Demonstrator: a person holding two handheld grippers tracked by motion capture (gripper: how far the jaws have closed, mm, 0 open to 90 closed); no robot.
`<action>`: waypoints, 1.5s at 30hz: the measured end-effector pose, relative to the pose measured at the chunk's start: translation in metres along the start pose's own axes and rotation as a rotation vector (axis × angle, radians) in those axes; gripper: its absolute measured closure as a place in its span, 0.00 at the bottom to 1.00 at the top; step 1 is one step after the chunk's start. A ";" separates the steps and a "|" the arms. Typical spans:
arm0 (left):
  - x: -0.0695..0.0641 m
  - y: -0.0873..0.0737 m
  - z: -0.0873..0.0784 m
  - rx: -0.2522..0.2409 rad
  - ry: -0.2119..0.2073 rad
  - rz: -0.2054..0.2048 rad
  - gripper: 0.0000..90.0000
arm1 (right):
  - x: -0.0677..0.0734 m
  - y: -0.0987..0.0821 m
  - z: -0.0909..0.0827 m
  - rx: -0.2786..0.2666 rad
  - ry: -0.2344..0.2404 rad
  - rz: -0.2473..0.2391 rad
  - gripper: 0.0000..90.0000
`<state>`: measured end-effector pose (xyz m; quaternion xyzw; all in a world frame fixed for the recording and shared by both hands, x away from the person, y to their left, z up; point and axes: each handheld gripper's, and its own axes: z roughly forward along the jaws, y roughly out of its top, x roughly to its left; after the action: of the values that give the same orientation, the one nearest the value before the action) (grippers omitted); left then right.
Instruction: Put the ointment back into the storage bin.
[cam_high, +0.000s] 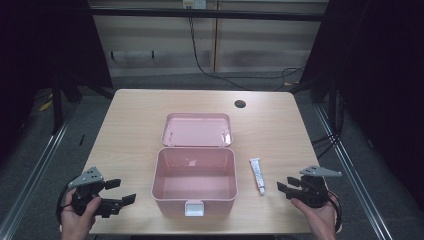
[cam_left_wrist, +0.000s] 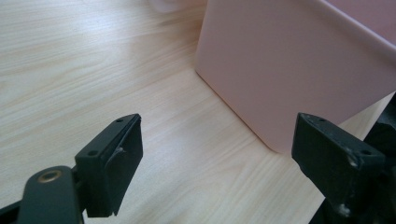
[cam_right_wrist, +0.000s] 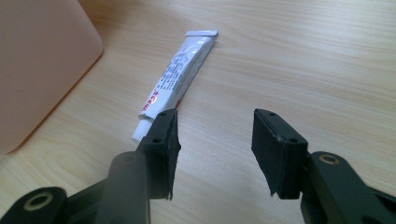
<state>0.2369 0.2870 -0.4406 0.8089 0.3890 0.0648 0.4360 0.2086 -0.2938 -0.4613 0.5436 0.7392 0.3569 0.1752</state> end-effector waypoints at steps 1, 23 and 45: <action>0.000 0.000 0.000 0.002 0.000 0.000 0.18 | 0.001 0.001 -0.001 -0.011 -0.004 -0.011 0.58; 0.001 0.000 -0.002 -0.016 0.023 -0.002 0.20 | 0.004 0.038 0.018 0.194 0.203 0.127 0.56; 0.000 -0.001 0.000 -0.004 0.021 0.002 0.20 | 0.001 0.061 0.062 0.337 0.210 0.157 0.68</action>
<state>0.2366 0.2876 -0.4409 0.8078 0.3925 0.0744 0.4333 0.2896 -0.2622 -0.4598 0.5808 0.7582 0.2954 -0.0245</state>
